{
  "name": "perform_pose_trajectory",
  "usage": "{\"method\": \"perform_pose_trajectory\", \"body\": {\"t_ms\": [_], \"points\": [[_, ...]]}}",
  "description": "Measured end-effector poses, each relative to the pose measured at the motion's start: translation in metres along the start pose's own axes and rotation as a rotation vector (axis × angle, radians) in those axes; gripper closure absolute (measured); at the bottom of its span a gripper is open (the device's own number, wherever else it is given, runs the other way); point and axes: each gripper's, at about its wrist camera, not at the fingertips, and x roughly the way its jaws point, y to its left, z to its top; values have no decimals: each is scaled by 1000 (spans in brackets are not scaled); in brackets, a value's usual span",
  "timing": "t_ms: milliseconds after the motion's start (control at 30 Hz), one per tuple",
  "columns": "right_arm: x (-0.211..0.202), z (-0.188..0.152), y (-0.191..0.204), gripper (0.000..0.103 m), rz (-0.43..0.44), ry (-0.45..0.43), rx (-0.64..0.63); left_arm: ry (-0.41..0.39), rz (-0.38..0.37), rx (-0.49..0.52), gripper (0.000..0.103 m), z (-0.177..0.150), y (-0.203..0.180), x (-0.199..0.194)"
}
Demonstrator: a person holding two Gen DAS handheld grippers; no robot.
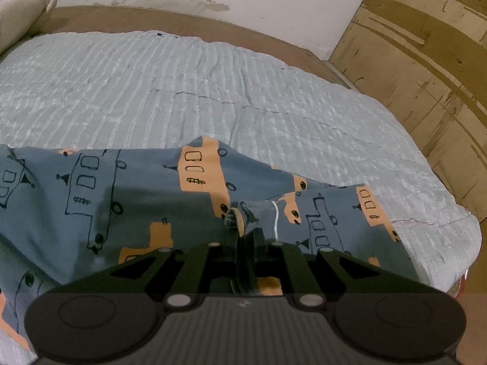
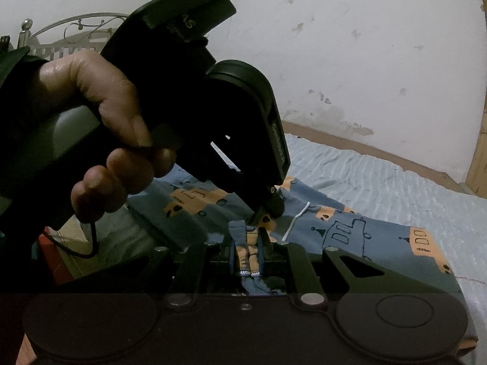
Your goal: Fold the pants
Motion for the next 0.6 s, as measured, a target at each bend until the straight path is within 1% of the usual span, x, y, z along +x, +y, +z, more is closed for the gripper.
{"method": "perform_pose_trajectory", "body": {"t_ms": [167,233,300,333,400,433,467,500,533,567,600], "points": [[1,1,-1,86,4,-8,9,3,7,2,92,1,-2,1],[1,0,-1,82,8,-11,14,6,9,-1,90,1,-1,2],[0,0,-2,72,9,-15,19,9,11,-1,89,1,-1,1],[-1,0,-2,69,8,-17,22,9,11,0,87,1,-1,1],[-2,0,-4,59,7,-22,31,7,17,1,84,1,-1,1],[-2,-1,-5,56,8,-23,37,7,22,3,73,1,-2,0],[-4,-1,-7,47,8,-27,44,5,28,4,56,2,-2,-2],[-5,-2,-9,37,7,-34,52,-3,38,5,45,2,-2,-4],[-8,-4,-12,31,8,-44,62,-14,49,7,25,2,-2,-6],[-11,-5,-15,20,11,-55,72,-34,66,11,12,2,-2,-9],[-15,-7,-18,11,8,-69,83,-60,89,13,8,2,-2,-11]]}}
